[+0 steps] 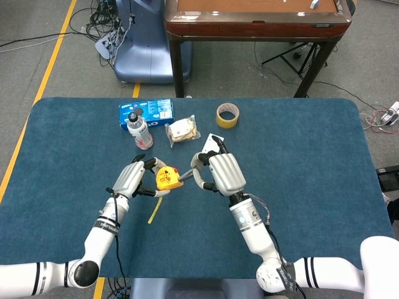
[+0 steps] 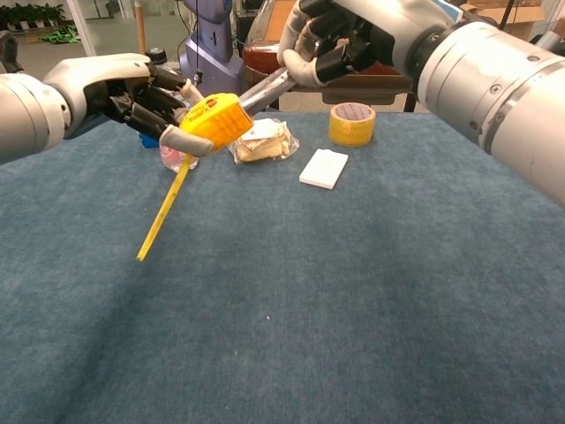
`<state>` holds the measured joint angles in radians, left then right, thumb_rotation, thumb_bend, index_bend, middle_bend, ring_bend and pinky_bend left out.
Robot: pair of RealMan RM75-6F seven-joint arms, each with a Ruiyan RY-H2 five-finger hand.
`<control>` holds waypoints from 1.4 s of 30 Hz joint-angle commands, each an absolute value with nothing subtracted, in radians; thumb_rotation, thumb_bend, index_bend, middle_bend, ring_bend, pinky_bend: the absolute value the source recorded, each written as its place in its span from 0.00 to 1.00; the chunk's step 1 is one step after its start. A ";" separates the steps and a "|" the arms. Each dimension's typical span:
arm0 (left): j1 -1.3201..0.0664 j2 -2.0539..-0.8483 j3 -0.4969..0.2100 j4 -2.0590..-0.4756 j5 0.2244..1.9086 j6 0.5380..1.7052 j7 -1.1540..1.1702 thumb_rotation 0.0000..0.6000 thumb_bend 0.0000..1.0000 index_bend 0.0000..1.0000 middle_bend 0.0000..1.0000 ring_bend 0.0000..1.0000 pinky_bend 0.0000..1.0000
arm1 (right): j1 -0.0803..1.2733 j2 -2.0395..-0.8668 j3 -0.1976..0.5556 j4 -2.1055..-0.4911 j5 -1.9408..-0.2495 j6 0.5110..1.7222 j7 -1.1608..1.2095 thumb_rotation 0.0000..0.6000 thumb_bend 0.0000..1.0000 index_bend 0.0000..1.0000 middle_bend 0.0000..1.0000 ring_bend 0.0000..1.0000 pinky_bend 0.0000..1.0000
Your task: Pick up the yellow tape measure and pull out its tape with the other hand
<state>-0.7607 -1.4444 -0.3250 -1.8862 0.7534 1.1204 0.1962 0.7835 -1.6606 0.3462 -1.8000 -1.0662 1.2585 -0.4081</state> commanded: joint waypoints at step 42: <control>-0.814 -1.237 -0.252 -1.753 0.774 0.651 0.049 1.00 0.12 0.54 0.54 0.37 0.04 | 0.689 -1.472 0.336 -1.836 -1.194 1.199 -0.146 1.00 0.70 0.64 0.67 0.57 0.01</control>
<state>-0.7982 -1.2652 -0.2607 -1.7719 0.7684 0.7009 0.0788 0.6966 -1.4857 0.3411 -1.8313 -1.1784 1.2079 -0.1662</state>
